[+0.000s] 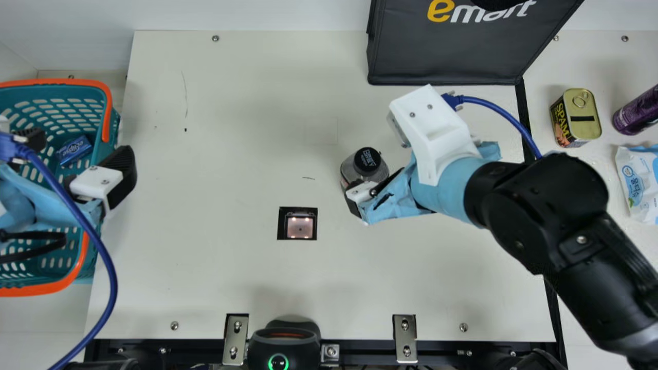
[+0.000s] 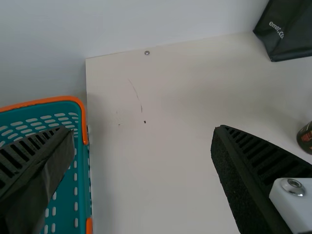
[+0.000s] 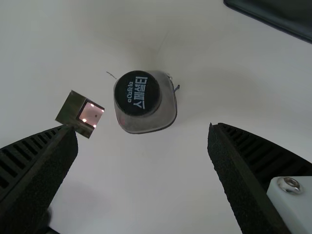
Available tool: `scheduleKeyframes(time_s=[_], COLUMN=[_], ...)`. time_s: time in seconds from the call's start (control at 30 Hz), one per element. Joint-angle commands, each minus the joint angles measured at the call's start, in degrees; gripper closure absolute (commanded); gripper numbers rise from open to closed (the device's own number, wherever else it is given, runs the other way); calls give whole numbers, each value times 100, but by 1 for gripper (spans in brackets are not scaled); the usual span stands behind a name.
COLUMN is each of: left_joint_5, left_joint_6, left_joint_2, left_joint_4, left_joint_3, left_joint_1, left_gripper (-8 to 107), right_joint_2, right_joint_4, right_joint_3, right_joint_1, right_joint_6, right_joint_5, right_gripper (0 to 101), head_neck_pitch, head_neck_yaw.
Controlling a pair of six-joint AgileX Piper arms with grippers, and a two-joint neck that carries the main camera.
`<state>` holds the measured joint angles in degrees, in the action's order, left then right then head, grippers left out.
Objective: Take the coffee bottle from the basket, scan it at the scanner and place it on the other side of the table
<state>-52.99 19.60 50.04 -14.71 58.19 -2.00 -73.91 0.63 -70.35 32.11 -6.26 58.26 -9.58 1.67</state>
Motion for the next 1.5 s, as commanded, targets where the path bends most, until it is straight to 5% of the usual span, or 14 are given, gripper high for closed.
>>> scheduleKeyframes(time_s=[0.0,0.53,0.9,1.37,1.47], left_joint_5=[0,0,0,0,0], left_joint_6=[0,0,0,0,0], left_joint_2=[0,0,0,0,0], left_joint_4=[0,0,0,0,0], left_joint_3=[0,0,0,0,0], left_joint_1=[0,0,0,0,0], left_gripper=[9,9,9,9,9], right_joint_2=[-12,-156,-415,-510,-466], right_joint_4=[-58,-846,-1209,-1311,-1319], right_joint_3=[142,1113,1322,1210,1093], right_joint_1=[36,420,497,498,484], right_joint_6=[-122,-978,-1388,-1617,-1635], right_joint_5=[-298,-1954,-2586,-2606,-2496], right_gripper=[6,6,6,100,101], head_neck_pitch=[166,166,166,166,166], head_neck_yaw=[-9,-9,-9,-9,-9])
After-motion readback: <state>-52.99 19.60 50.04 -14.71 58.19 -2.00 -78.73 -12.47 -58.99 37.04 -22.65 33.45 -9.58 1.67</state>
